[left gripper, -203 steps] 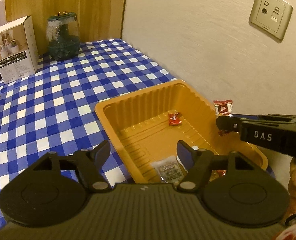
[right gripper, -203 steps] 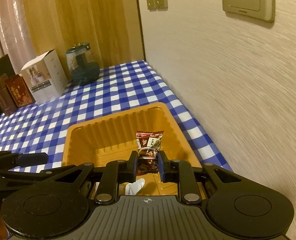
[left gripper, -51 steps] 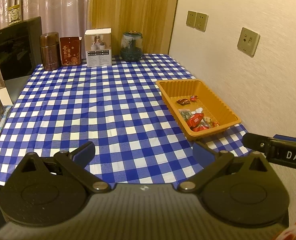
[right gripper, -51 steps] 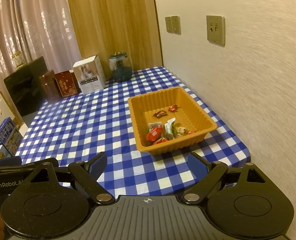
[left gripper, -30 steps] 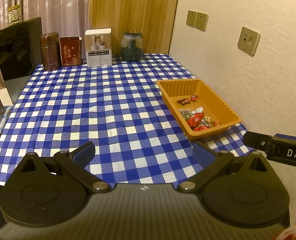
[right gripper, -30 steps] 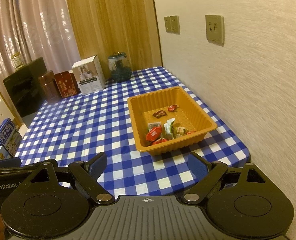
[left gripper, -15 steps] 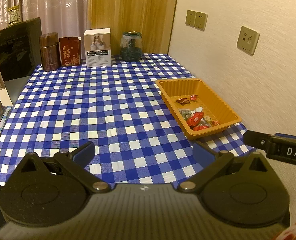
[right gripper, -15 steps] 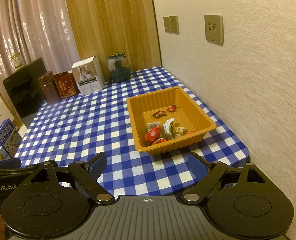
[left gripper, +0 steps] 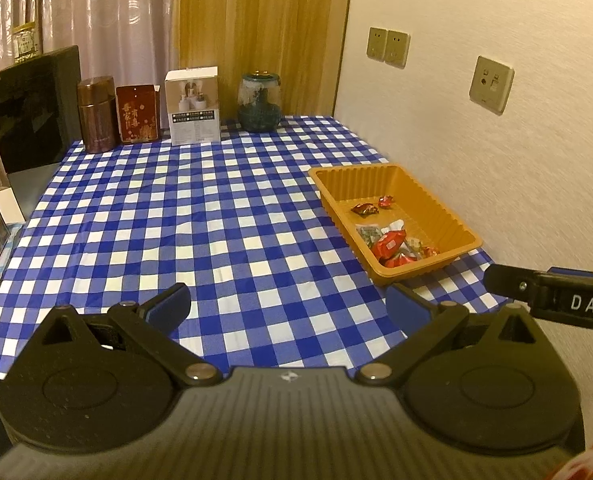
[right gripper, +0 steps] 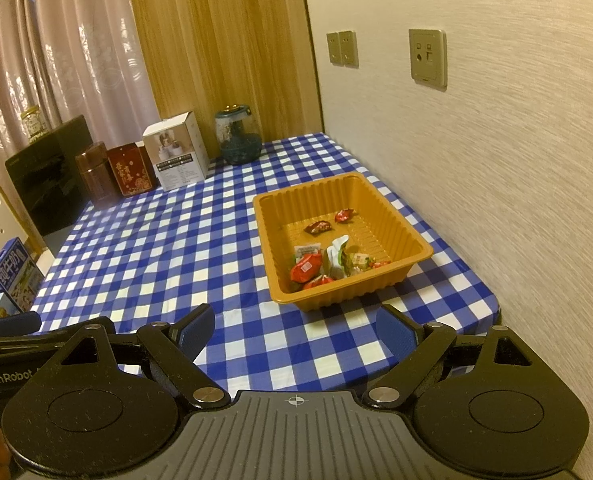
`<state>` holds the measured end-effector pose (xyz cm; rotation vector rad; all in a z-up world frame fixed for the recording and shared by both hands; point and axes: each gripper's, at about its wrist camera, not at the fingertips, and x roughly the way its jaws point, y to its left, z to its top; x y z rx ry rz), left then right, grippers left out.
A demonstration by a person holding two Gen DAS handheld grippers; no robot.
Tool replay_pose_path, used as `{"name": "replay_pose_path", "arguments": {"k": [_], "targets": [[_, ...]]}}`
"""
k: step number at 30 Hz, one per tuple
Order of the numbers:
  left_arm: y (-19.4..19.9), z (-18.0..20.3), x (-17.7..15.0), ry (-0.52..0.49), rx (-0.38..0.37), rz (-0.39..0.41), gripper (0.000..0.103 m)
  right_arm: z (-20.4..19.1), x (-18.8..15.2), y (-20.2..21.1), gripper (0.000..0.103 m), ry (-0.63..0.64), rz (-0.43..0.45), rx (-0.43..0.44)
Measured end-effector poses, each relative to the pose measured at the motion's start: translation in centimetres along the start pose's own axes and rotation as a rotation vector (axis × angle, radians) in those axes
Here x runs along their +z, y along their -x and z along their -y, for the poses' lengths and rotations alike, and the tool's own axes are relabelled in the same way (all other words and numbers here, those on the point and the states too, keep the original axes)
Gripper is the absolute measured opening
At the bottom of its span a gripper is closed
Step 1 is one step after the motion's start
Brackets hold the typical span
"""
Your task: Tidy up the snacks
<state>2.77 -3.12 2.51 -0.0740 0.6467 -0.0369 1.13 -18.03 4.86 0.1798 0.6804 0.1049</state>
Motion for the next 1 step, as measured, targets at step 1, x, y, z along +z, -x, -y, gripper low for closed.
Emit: {"name": "replay_pose_path", "arguments": {"k": [1], "targets": [[-0.02,-0.04,0.01,0.001,-0.002,-0.001,0.103,0.00,0.00,-0.01,0.087,0.000,0.000,0.000]]}}
